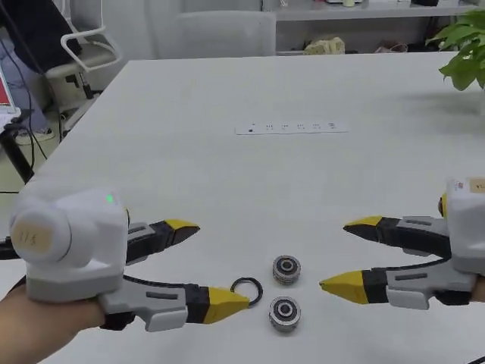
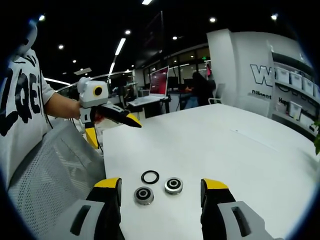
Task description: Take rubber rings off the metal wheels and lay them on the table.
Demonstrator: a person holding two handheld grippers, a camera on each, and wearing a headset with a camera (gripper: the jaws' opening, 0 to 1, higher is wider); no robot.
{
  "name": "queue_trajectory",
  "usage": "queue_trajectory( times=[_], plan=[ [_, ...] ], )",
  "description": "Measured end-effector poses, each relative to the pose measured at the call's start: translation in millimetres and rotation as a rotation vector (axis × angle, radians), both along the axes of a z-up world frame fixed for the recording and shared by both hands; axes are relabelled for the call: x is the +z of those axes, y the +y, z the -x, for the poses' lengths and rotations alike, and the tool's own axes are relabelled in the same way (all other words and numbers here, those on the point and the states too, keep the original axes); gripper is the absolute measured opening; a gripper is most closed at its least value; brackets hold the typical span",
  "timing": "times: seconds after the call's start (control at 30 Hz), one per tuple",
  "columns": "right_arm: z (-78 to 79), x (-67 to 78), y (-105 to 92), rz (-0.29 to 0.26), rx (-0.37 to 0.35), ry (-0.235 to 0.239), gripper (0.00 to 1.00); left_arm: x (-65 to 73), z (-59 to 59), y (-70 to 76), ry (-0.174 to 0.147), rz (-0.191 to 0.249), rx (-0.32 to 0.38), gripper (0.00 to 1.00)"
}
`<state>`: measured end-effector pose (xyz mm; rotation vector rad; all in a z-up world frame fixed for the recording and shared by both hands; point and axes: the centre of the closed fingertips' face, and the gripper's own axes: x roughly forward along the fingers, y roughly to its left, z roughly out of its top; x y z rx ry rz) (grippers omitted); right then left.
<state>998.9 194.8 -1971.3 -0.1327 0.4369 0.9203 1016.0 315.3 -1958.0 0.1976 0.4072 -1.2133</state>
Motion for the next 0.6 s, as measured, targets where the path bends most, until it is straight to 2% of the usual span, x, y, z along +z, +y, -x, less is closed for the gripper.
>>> queue_trajectory(
  times=[0.23, 0.6],
  plan=[
    [11.1, -5.0, -9.2, 0.024, -0.015, -0.004, 0.71, -0.6, 6.3, 0.2, 0.006, -0.001, -0.001, 0.79],
    [23.5, -11.0, -19.5, 0.063, -0.031, -0.012, 0.79, -1.7, 16.4, 1.7, -0.006, -0.017, -0.003, 0.85]
  ],
)
